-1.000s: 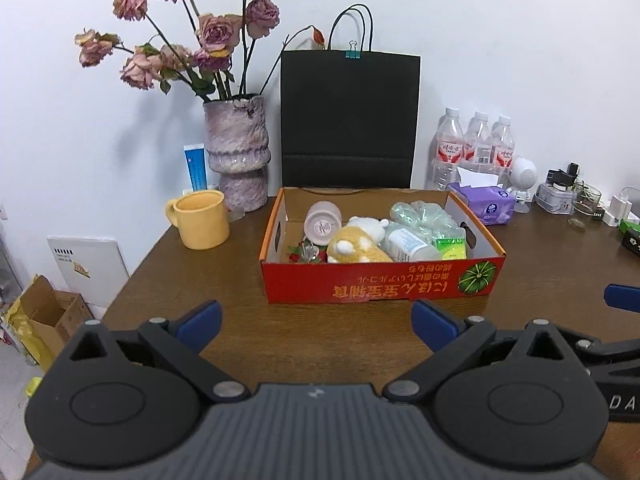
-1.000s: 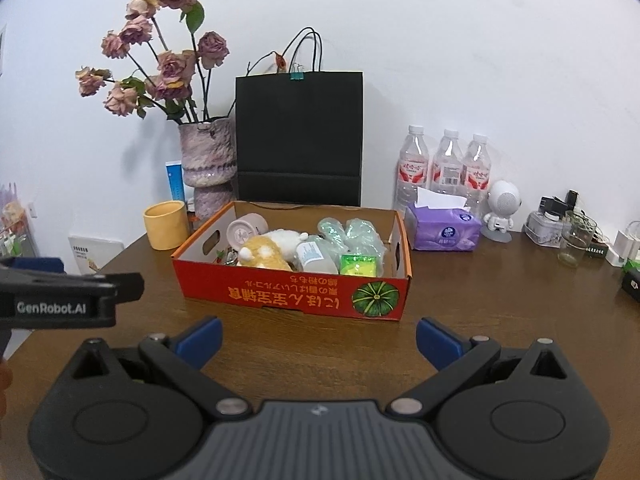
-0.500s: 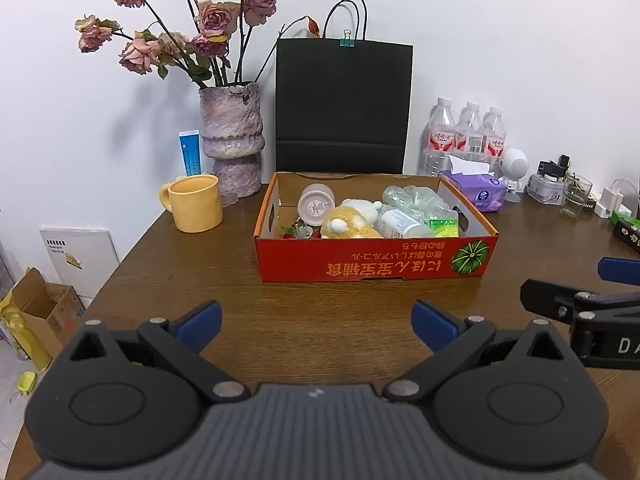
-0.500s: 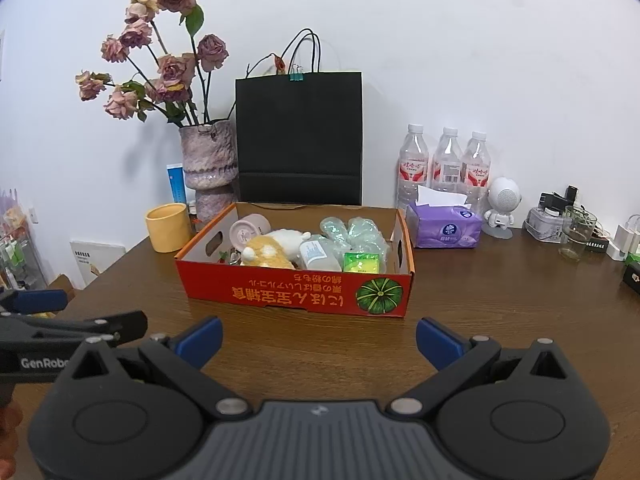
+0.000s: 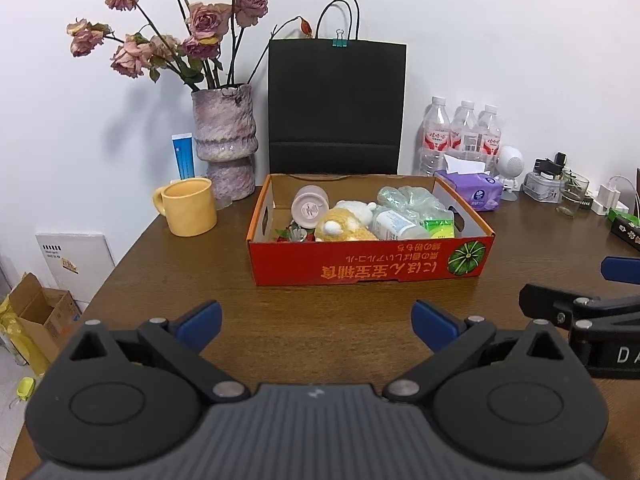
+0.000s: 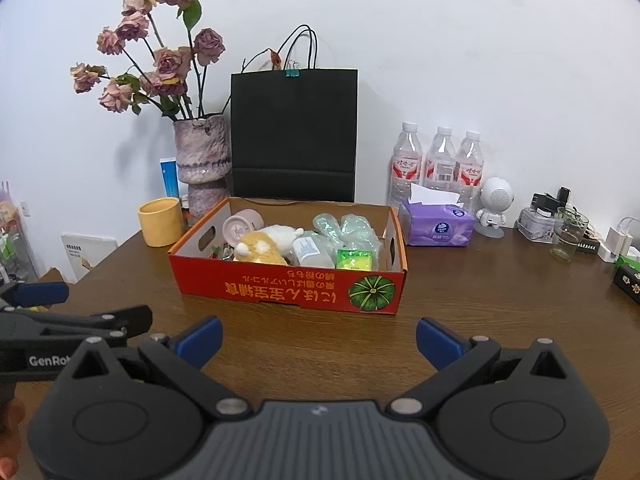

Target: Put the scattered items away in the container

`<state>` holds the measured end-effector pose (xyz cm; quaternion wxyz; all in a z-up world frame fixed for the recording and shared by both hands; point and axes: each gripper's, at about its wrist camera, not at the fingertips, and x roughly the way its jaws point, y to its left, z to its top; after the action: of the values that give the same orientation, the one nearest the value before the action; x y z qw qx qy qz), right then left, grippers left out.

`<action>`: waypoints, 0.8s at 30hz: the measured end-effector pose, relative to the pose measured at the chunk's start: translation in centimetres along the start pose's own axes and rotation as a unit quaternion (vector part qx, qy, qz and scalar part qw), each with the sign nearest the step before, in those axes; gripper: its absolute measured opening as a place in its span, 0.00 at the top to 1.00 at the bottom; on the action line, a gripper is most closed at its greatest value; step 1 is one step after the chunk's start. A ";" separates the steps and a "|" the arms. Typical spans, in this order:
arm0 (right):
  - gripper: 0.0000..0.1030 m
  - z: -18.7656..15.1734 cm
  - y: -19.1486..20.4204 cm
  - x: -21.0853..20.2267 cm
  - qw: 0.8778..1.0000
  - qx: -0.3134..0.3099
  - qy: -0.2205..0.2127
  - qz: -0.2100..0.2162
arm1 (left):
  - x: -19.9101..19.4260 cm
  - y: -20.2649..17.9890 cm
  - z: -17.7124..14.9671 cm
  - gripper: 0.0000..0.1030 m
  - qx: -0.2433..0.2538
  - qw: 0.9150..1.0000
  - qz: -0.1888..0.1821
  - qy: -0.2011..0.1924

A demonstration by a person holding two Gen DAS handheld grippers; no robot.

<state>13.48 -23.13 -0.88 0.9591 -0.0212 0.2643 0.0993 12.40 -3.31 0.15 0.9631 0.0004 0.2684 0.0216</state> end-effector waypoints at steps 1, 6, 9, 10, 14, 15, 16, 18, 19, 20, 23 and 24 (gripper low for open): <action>0.00 0.1 0.0 -0.1 1.000 0.000 0.000 0.000 | 0.0 -0.1 0.0 0.00 0.001 1.000 -0.001 0.000; 0.00 0.5 0.1 -0.3 1.000 0.003 0.001 0.000 | -0.1 -0.6 0.0 0.00 0.002 1.000 0.007 0.003; 0.00 0.5 0.0 -0.4 1.000 0.005 0.000 0.001 | -0.2 -0.7 -0.1 0.00 0.001 1.000 0.006 0.004; 0.00 0.5 0.0 -0.4 1.000 0.006 0.000 0.002 | -0.2 -0.6 -0.1 0.00 0.001 1.000 0.007 0.003; 0.00 0.4 -0.1 -0.5 1.000 0.008 0.000 0.004 | -0.3 -0.7 -0.1 0.00 0.001 1.000 0.008 0.003; 0.00 0.4 -0.1 -0.5 1.000 0.008 0.000 0.004 | -0.3 -0.7 -0.1 0.00 0.001 1.000 0.009 0.003; 0.00 0.4 -0.1 -0.6 1.000 0.008 0.000 0.004 | -0.4 -0.7 -0.1 0.00 0.001 1.000 0.009 0.002; 0.00 0.4 -0.1 -0.6 1.000 0.008 0.000 0.005 | -0.4 -0.7 -0.1 0.00 0.002 1.000 0.010 0.002; 0.00 0.4 -0.1 -0.6 1.000 0.008 0.000 0.005 | -0.4 -0.7 -0.1 0.00 0.002 1.000 0.010 0.002; 0.00 0.3 -0.1 -0.6 1.000 0.009 0.000 0.005 | -0.4 -0.8 -0.1 0.00 0.002 1.000 0.010 0.002; 0.00 0.3 -0.1 -0.6 1.000 0.009 0.001 0.005 | -0.4 -0.7 -0.1 0.00 0.002 1.000 0.010 0.003; 0.00 0.3 -0.1 -0.6 1.000 0.009 0.001 0.005 | -0.4 -0.7 -0.1 0.00 0.002 1.000 0.010 0.003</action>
<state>13.16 -23.36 -0.33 0.9584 -0.0113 0.2662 0.1020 12.02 -4.06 0.22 0.9620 0.0049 0.2712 0.0305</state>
